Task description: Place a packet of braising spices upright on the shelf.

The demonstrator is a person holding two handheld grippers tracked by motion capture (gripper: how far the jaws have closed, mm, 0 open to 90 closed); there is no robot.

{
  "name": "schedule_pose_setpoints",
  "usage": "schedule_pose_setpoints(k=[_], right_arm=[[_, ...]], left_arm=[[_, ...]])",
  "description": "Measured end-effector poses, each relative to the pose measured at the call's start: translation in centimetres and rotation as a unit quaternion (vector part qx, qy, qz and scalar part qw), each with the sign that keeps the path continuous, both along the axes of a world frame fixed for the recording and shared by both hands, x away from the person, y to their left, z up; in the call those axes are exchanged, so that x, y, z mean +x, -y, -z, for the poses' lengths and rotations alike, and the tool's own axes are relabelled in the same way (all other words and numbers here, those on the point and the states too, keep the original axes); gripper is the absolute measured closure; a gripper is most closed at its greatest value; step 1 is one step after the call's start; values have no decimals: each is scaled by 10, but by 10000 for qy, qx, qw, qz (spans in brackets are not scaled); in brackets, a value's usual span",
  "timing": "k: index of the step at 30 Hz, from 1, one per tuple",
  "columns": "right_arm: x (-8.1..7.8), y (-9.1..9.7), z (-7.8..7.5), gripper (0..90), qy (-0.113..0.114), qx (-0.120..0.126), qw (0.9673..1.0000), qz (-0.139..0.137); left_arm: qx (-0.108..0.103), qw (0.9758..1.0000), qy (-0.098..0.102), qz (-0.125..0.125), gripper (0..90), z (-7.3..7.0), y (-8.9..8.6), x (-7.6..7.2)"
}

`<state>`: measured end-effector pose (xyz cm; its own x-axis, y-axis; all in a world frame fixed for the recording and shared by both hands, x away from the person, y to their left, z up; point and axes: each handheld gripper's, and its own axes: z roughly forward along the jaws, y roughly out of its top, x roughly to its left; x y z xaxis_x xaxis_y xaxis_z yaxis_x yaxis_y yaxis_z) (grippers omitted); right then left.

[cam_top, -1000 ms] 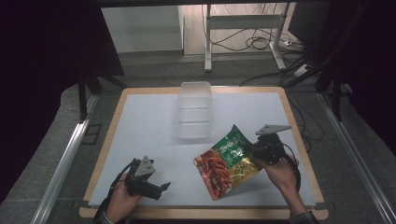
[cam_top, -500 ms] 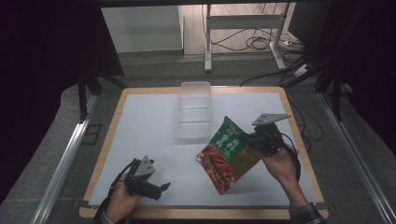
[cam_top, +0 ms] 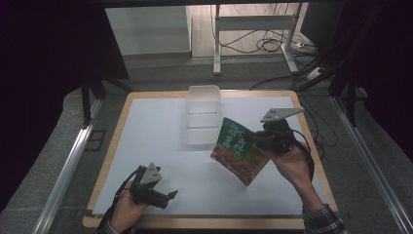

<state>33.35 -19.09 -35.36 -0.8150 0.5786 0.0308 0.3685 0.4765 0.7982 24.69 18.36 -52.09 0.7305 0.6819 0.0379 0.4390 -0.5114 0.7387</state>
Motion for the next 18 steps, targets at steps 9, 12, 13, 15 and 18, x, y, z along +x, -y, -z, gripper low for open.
schedule_pose_setpoints(k=[9,12,13,15,18], right_arm=[[7,6,-17,888,185,-128,9996,148],[11,10,-23,888,169,-29,9997,156],[13,11,-25,888,163,7,9997,159],[17,12,-29,888,159,69,9997,185],[22,14,-34,888,190,120,9995,224]], left_arm=[[31,10000,-2,14,0,0,0,0],[34,10000,-4,13,0,0,0,0],[34,10000,-4,13,0,0,0,0],[-18,10000,0,-8,0,0,-1,0],[-37,10000,-7,-17,0,-1,-2,0]])
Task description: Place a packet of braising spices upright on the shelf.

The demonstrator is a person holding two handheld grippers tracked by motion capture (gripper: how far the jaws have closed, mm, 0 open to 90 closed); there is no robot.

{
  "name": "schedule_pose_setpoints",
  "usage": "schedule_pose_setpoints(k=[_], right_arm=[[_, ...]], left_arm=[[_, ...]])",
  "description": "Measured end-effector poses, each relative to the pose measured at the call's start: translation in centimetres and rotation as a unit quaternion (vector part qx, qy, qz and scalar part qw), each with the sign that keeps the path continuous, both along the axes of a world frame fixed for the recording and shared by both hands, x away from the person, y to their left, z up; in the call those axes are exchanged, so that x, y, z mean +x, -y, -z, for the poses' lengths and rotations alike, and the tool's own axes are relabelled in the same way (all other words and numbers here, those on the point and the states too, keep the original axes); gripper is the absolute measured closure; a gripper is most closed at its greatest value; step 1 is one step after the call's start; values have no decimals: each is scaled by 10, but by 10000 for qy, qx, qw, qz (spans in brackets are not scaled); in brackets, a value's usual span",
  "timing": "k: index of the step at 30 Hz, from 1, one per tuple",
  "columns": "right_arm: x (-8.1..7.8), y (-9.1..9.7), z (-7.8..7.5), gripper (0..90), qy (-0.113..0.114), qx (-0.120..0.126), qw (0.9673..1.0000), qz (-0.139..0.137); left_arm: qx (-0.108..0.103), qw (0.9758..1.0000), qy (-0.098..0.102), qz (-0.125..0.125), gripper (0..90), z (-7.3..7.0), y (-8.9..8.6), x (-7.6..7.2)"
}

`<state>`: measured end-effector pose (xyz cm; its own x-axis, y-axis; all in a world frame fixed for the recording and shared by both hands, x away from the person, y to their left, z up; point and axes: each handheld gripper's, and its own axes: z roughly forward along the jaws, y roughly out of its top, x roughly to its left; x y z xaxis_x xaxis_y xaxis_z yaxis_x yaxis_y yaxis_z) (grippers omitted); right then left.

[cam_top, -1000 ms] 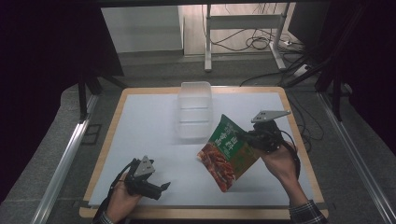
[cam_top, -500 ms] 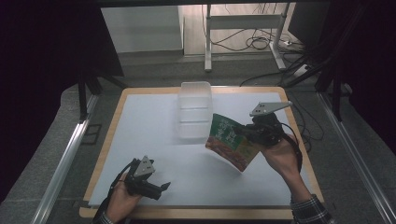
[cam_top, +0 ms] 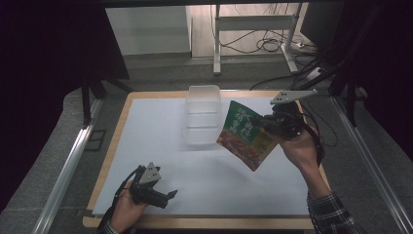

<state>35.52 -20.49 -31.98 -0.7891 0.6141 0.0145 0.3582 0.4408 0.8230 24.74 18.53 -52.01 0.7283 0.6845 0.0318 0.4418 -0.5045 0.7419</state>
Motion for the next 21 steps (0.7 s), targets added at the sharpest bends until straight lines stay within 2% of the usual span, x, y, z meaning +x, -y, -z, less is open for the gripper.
schedule_pose_setpoints(k=[5,13,21], right_arm=[[8,1,-7,888,78,-25,9999,86],[28,1,-27,889,224,-29,9995,231],[44,-1,-39,889,239,251,9991,247]], left_arm=[[-56,10000,-6,-1,0,0,0,0],[-109,9999,-22,22,0,-1,0,0],[-153,9999,-18,59,0,-1,1,-1]])
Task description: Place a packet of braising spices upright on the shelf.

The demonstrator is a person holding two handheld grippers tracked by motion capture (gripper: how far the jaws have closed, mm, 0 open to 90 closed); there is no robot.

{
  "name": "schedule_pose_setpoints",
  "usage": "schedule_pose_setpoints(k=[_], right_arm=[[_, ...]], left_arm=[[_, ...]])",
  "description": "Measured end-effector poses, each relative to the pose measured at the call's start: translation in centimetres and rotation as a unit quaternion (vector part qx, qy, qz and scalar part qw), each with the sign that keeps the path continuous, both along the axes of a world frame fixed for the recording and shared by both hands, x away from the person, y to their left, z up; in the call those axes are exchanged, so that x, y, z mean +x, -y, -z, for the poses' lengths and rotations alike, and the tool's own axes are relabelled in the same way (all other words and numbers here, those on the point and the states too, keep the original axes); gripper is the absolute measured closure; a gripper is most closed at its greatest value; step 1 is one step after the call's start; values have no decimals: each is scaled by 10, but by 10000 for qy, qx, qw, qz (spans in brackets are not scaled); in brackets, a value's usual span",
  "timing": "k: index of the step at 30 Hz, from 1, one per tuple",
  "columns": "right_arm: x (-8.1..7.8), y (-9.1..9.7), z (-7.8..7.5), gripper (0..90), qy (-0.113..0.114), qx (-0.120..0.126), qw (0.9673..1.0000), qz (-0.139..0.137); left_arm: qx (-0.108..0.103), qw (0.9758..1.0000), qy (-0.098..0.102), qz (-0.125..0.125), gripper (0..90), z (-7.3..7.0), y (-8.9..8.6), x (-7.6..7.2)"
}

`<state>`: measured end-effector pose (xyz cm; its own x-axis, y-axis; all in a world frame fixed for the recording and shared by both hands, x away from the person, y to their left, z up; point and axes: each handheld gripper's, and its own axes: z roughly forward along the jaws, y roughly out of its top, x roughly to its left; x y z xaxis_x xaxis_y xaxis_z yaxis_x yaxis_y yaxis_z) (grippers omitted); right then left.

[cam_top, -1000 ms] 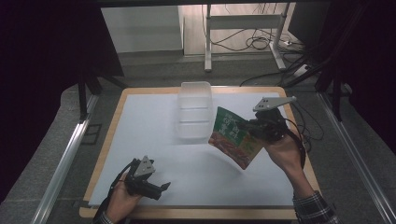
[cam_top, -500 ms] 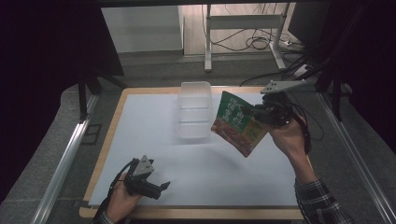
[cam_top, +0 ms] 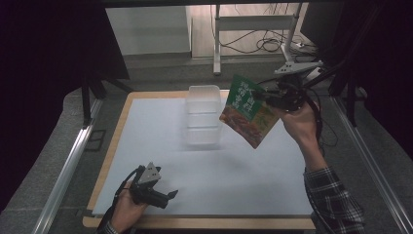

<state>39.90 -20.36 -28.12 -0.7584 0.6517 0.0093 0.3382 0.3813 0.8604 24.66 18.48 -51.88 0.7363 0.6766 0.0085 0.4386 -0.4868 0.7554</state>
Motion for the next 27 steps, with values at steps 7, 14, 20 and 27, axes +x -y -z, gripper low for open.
schedule_pose_setpoints(k=[7,14,20,27], right_arm=[[20,-16,-7,888,38,112,9999,-33],[43,-37,-16,888,110,121,9998,-111],[63,-54,-16,888,141,161,9996,-161],[82,-74,-18,888,212,289,9992,-194]], left_arm=[[-134,9999,-8,-14,0,-1,-1,0],[-272,9996,-26,-2,0,-1,-2,0],[-385,9992,-43,-21,0,-2,-2,0],[-334,9994,-65,-13,0,-2,-1,0]])
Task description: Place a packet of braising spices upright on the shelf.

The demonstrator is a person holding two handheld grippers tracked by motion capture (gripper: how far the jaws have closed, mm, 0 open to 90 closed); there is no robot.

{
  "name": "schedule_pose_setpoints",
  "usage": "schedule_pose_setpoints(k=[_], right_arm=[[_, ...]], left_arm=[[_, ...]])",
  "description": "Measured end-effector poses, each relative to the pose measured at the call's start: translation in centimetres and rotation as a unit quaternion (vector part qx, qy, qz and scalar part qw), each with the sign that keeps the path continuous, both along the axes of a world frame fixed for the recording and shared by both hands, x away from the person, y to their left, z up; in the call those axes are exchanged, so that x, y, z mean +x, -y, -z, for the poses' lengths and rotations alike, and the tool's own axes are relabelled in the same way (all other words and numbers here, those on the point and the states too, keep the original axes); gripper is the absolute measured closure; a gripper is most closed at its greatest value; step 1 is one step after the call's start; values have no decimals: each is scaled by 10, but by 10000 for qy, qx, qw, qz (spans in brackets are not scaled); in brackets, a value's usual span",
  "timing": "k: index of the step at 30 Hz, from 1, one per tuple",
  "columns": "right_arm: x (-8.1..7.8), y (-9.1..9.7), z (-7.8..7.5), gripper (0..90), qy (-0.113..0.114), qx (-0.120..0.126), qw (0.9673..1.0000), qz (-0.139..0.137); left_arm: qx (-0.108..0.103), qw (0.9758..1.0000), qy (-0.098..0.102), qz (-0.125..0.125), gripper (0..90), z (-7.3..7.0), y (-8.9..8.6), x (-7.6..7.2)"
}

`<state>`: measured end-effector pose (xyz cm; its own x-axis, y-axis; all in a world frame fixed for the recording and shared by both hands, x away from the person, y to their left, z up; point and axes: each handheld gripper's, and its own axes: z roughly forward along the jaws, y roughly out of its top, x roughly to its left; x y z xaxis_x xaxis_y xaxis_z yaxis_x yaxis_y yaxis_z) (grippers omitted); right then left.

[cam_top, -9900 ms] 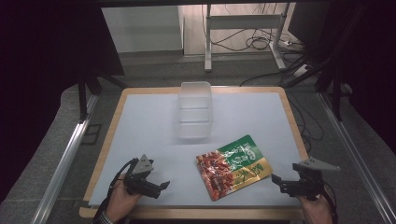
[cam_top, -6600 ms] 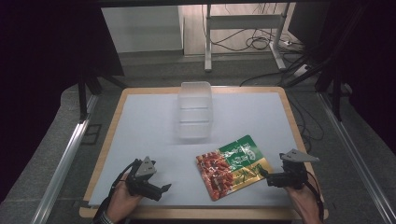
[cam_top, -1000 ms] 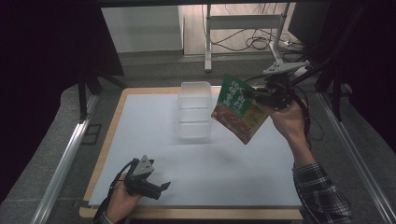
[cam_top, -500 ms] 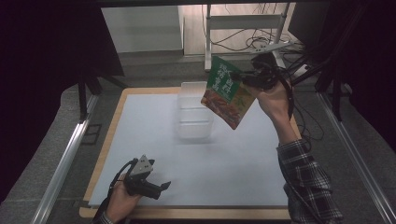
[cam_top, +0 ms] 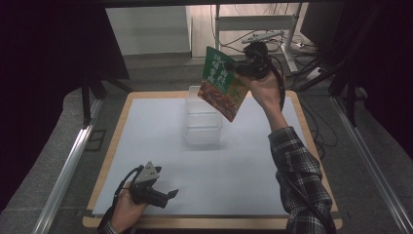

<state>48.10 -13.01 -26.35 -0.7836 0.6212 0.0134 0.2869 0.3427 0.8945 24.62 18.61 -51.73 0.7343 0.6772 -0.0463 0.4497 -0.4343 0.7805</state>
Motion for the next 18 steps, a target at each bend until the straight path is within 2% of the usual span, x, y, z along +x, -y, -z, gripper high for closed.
schedule_pose_setpoints(k=[10,15,18], right_arm=[[22,-24,7,888,58,76,9999,-48],[40,-37,20,889,57,73,9999,-61],[45,-40,24,888,76,79,9999,-66]], left_arm=[[-17,10000,17,33,0,0,0,0],[47,10000,38,65,0,-1,0,0],[62,9999,53,69,0,-1,0,0]])
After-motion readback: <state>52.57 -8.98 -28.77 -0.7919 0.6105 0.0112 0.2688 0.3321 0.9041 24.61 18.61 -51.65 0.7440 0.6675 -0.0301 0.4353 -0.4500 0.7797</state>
